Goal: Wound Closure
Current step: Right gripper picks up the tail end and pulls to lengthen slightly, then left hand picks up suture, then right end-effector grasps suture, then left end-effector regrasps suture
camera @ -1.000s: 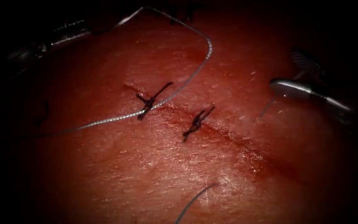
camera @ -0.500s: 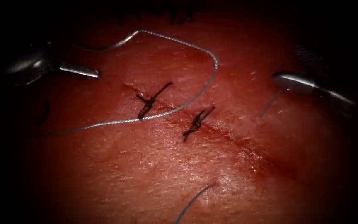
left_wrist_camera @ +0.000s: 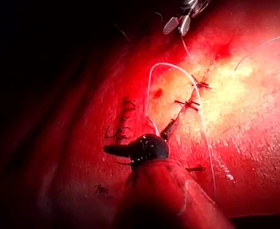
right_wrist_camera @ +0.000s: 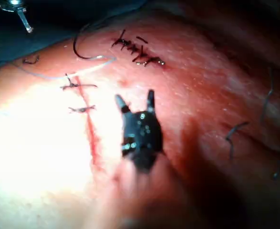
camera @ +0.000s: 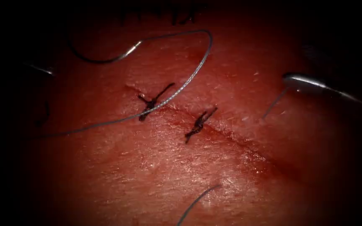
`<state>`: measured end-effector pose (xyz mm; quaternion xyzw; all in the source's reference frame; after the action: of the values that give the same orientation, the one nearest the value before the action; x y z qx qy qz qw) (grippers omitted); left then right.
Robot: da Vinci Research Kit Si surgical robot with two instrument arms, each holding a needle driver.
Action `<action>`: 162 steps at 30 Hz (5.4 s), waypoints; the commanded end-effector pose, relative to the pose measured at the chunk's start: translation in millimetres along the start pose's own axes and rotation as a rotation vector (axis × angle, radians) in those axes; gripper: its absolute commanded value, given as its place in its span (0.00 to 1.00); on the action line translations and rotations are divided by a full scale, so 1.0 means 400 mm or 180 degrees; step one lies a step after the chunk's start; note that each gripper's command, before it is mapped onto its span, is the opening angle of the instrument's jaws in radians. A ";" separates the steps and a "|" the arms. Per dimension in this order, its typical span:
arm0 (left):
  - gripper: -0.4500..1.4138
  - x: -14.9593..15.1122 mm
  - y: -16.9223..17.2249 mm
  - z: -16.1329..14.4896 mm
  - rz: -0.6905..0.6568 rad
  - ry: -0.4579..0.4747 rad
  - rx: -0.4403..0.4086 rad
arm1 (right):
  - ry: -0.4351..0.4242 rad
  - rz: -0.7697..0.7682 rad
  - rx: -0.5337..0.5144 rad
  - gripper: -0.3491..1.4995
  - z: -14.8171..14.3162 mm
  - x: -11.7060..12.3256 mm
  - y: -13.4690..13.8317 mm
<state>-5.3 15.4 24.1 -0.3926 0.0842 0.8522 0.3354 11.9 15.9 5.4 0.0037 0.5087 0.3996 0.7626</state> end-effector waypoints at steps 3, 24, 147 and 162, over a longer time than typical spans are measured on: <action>0.95 -0.0003 0.0007 0.0001 0.0082 -0.0199 0.0059 | 0.0011 -0.0017 0.0005 0.99 0.0013 -0.0013 -0.0007; 0.68 0.0253 0.0489 -0.0080 0.1624 0.1573 -0.1181 | 0.0058 -0.0297 0.0187 0.88 -0.0138 0.0055 -0.0064; 0.43 0.0385 0.0676 0.0016 0.2255 0.1986 -0.1108 | -0.0644 -0.0662 0.0205 0.00 0.0045 -0.0127 -0.0174; 0.00 0.0360 0.0653 -0.0008 0.2339 0.2039 -0.1131 | -0.0649 -0.0628 0.0214 0.00 0.0035 -0.0128 -0.0158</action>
<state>-27.9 2.6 9.9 -0.6286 0.1684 0.7525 -0.1013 15.4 9.4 6.9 0.0188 0.4392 0.3031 0.8455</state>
